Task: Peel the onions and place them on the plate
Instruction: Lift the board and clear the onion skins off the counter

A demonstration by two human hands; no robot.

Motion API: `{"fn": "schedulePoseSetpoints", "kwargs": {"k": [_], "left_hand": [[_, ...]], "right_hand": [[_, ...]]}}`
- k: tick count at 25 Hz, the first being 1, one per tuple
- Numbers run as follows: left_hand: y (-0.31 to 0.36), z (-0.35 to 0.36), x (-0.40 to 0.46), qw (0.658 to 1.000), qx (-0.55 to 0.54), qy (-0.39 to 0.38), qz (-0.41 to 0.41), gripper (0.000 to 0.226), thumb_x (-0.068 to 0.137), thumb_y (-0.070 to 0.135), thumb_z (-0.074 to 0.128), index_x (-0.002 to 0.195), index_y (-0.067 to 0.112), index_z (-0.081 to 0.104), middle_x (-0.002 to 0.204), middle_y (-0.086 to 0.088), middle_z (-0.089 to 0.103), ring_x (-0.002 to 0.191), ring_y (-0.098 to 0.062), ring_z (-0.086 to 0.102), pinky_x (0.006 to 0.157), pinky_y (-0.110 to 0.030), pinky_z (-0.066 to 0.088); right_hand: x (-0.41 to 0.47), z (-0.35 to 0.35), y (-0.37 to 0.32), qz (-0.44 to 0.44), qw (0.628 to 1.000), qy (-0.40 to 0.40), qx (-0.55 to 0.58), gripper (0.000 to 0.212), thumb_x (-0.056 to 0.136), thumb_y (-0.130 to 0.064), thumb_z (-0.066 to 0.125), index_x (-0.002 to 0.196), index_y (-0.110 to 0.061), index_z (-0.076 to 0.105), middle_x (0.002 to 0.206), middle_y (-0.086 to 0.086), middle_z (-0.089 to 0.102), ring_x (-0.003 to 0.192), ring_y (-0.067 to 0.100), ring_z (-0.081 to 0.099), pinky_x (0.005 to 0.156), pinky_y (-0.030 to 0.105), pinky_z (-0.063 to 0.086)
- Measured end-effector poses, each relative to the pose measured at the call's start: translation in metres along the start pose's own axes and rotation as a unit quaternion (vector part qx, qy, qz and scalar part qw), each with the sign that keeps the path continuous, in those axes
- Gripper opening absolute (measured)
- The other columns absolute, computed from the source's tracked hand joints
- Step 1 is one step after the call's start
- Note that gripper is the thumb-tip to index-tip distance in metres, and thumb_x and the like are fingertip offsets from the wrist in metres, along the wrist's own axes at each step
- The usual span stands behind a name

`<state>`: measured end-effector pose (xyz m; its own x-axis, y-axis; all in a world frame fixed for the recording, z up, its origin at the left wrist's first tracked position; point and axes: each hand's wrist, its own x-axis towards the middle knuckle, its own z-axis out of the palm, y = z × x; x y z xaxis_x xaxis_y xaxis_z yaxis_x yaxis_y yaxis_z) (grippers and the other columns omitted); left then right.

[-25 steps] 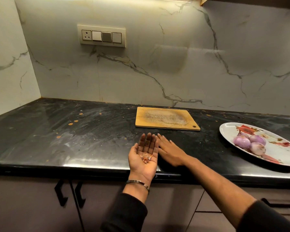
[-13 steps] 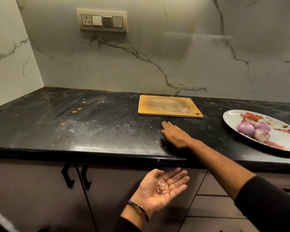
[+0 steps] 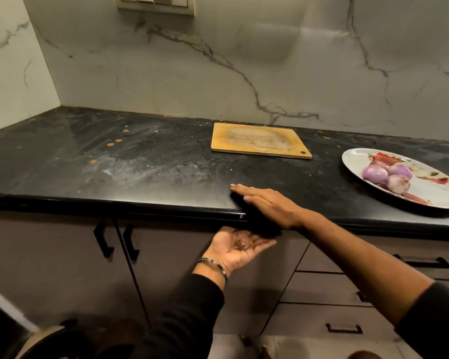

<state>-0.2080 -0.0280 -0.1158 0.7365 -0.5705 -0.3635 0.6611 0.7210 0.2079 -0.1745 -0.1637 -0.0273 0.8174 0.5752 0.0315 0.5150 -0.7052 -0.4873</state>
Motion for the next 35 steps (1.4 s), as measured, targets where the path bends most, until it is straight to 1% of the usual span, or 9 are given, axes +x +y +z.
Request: {"fn": "schedulePoseSetpoints", "kwargs": {"k": [4,7,9,12,16,22,25,28,35], "left_hand": [[-0.001,0.007,-0.006,1.000,-0.016,0.000,0.021,0.044,0.098,0.029,0.041,0.107,-0.004,0.070,0.110,-0.027,0.069,0.092,-0.043,0.070,0.079,-0.054,0.057],[-0.002,0.003,-0.004,0.998,-0.035,0.050,0.023,0.036,0.099,0.026,0.041,0.096,0.003,0.068,0.088,-0.016,0.072,0.077,-0.030,0.072,0.060,-0.040,0.062],[-0.003,0.000,-0.001,0.996,-0.039,0.079,0.027,0.036,0.099,0.021,0.039,0.089,0.002,0.068,0.081,-0.013,0.070,0.076,-0.025,0.069,0.059,-0.033,0.059],[-0.006,0.003,-0.003,0.997,-0.022,0.059,0.053,0.037,0.096,0.020,0.041,0.090,-0.001,0.070,0.087,-0.019,0.071,0.074,-0.031,0.072,0.061,-0.043,0.061],[-0.006,0.008,-0.016,0.999,-0.011,0.019,0.042,0.040,0.090,0.019,0.043,0.110,-0.005,0.068,0.111,-0.028,0.067,0.097,-0.042,0.067,0.083,-0.058,0.054],[0.001,-0.009,-0.031,0.996,-0.054,0.038,0.058,0.048,0.092,0.019,0.042,0.066,-0.007,0.073,0.070,-0.021,0.071,0.059,-0.032,0.072,0.048,-0.038,0.059],[0.002,-0.024,-0.056,0.998,-0.048,-0.032,0.038,0.051,0.081,0.025,0.051,0.091,-0.023,0.068,0.098,-0.040,0.066,0.086,-0.052,0.069,0.077,-0.055,0.058],[0.018,-0.044,-0.085,0.994,-0.008,-0.094,0.062,0.070,0.088,0.042,0.047,0.133,-0.012,0.051,0.141,-0.035,0.045,0.132,-0.048,0.042,0.117,-0.055,0.023],[0.078,-0.119,-0.180,0.973,0.004,-0.046,0.225,0.072,0.088,0.043,0.037,0.143,-0.002,0.039,0.154,-0.023,0.034,0.145,-0.037,0.026,0.114,-0.050,0.022]], "right_hand": [[-0.027,0.020,-0.015,-0.046,0.998,0.032,0.018,0.043,0.107,-0.018,0.036,0.149,-0.015,0.044,0.156,-0.004,0.041,0.146,0.007,0.032,0.122,0.034,0.024],[-0.048,0.037,-0.024,-0.076,0.996,0.055,0.003,0.048,0.101,-0.023,0.036,0.147,-0.017,0.047,0.154,-0.006,0.044,0.145,0.003,0.033,0.122,0.031,0.025],[-0.056,0.043,-0.028,-0.107,0.992,0.058,-0.025,0.047,0.100,-0.022,0.038,0.144,-0.018,0.052,0.150,-0.007,0.050,0.142,0.002,0.038,0.119,0.028,0.029],[-0.047,0.034,-0.025,-0.104,0.987,0.108,-0.051,0.045,0.099,-0.023,0.038,0.140,-0.018,0.057,0.145,-0.005,0.056,0.137,0.006,0.046,0.115,0.028,0.035],[-0.028,0.025,-0.015,0.000,0.991,0.127,-0.044,0.043,0.106,-0.016,0.039,0.149,-0.013,0.043,0.157,0.001,0.039,0.149,0.012,0.029,0.123,0.030,0.019],[-0.047,0.082,-0.048,-0.110,0.981,0.149,0.047,0.040,0.099,-0.014,0.047,0.136,-0.015,0.061,0.141,-0.004,0.059,0.138,0.004,0.045,0.116,0.029,0.036],[-0.029,0.102,-0.069,-0.110,0.975,0.175,0.085,0.039,0.097,-0.009,0.051,0.133,-0.015,0.063,0.140,-0.003,0.060,0.137,0.005,0.046,0.116,0.032,0.037],[-0.007,0.136,-0.098,-0.120,0.973,0.185,0.073,0.036,0.096,-0.010,0.052,0.129,-0.014,0.066,0.139,-0.002,0.060,0.137,0.005,0.045,0.118,0.033,0.032],[0.055,0.230,-0.181,-0.194,0.967,0.148,0.074,0.036,0.099,-0.014,0.049,0.130,-0.016,0.064,0.140,0.000,0.059,0.137,0.005,0.042,0.122,0.030,0.023]]}}
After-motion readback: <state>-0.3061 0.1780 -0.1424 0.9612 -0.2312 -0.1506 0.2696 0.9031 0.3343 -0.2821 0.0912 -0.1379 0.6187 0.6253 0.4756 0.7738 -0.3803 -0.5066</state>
